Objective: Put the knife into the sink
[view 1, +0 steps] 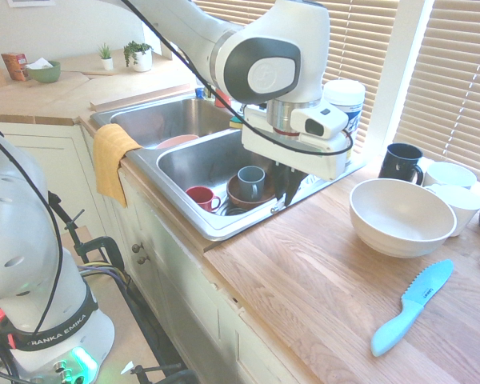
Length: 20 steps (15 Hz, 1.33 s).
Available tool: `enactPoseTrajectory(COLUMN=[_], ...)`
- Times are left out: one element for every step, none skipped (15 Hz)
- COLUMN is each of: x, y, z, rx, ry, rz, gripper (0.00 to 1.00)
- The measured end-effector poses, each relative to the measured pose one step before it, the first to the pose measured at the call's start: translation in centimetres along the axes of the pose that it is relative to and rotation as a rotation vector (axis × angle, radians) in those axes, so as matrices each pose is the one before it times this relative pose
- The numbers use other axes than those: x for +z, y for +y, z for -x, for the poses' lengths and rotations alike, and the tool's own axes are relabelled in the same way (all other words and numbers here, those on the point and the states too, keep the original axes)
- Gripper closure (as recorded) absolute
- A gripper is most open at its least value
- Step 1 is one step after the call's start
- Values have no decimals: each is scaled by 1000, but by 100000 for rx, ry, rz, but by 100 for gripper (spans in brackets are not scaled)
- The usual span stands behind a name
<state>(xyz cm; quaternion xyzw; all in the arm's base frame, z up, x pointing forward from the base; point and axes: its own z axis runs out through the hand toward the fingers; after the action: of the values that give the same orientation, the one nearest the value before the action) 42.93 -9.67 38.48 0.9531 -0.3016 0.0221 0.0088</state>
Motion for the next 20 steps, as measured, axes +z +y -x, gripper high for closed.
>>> enactPoseTrajectory(x=[-32, 58, 43, 105, 304, 527, 703, 751, 660, 657, 747, 806, 843, 822, 823, 848, 767, 633, 595, 706], y=[-1810, -1862, -1984, -2072, -2032, -1730, -1585, -1443, -1235, -1029, -886, -691, -566, -457, -355, -104, -33, -34, -26, -1], z=[776, 927, 1061, 1156, 1199, 1130, 1151, 1115, 977, 869, 860, 672, 642, 553, 506, 361, 208, 109, -25, -138], rx=[2316, 2636, 2804, 2573, 3182, 3641, 3520, 3114, 2899, 2719, 2445, 1934, 1480, 724, 556, 643, 591, 640, 579, 430], ry=[142, 395, 1045, 1105, 1277, 1095, 822, 989, 950, 995, 1021, 811, 300, -163, -408, -390, -260, -44, -196, -461], rz=[221, 458, 123, -199, -870, -1119, -771, -305, -7, 171, -78, 139, 124, 128, 242, 669, 421, 30, -480, -819], gripper=[100, 100, 100, 100, 100, 100, 100, 100, 100, 100, 100, 100, 100, 100, 100, 100, 100, 100, 100, 100])
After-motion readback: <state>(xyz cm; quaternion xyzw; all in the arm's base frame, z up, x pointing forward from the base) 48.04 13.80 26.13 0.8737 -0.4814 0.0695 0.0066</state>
